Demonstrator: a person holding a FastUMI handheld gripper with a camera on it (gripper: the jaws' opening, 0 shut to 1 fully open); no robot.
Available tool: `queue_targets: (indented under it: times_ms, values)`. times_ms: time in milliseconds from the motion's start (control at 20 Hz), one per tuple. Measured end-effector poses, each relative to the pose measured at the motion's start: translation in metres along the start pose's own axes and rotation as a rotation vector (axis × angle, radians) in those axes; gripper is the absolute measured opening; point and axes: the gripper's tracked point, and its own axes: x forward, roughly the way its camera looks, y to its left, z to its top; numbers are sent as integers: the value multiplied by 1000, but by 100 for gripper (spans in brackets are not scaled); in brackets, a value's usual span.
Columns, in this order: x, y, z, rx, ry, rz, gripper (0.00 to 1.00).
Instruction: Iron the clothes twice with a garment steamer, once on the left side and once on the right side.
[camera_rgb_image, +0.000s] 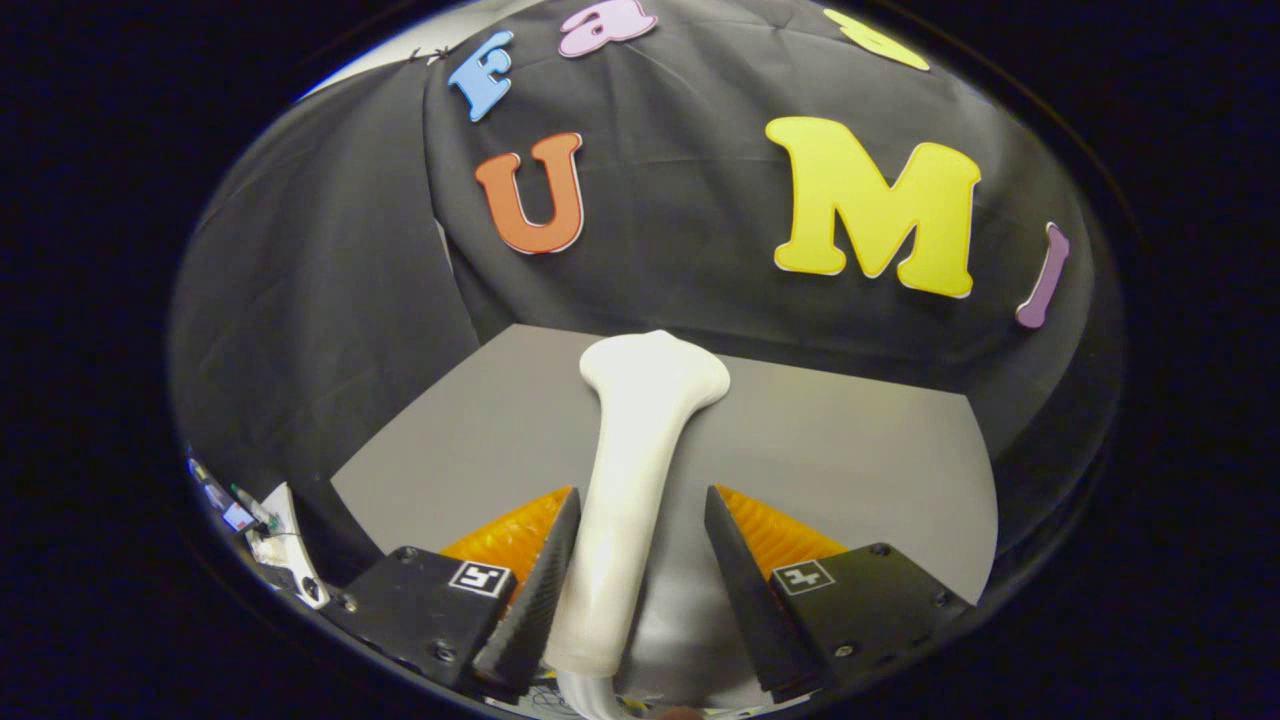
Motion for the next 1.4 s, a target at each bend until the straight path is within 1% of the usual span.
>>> queue_targets:
  times_ms: [50, 100, 150, 200, 250, 400, 450, 550, 600, 650, 700, 850, 1050, 1250, 1400]
  values:
    - [4, 1, 1, -1, 7, -6, 80]
    - [9, 2, 0, -4, 16, -10, 76]
    - [11, 2, -2, -10, 26, -21, 75]
    - [12, 6, -3, -3, 36, -13, 74]
    - [16, 8, -6, 13, 56, -11, 68]
    - [13, 13, -7, 39, 56, -38, 50]
    - [13, 13, -7, 52, 57, -38, 49]
    - [10, 16, -7, 109, 46, -21, 44]
    - [5, 14, -4, 127, 32, -14, 40]
    - [-3, 11, -1, 143, 3, -9, 38]
    - [-14, 10, 1, 147, -30, -2, 37]
    - [-54, 8, 9, 175, -129, 24, 36]
    - [-123, -10, 16, 214, -282, 19, 36]
    - [-194, -48, 2, 259, -395, -38, 36]
    - [-246, -89, -26, 298, -457, -134, 36]
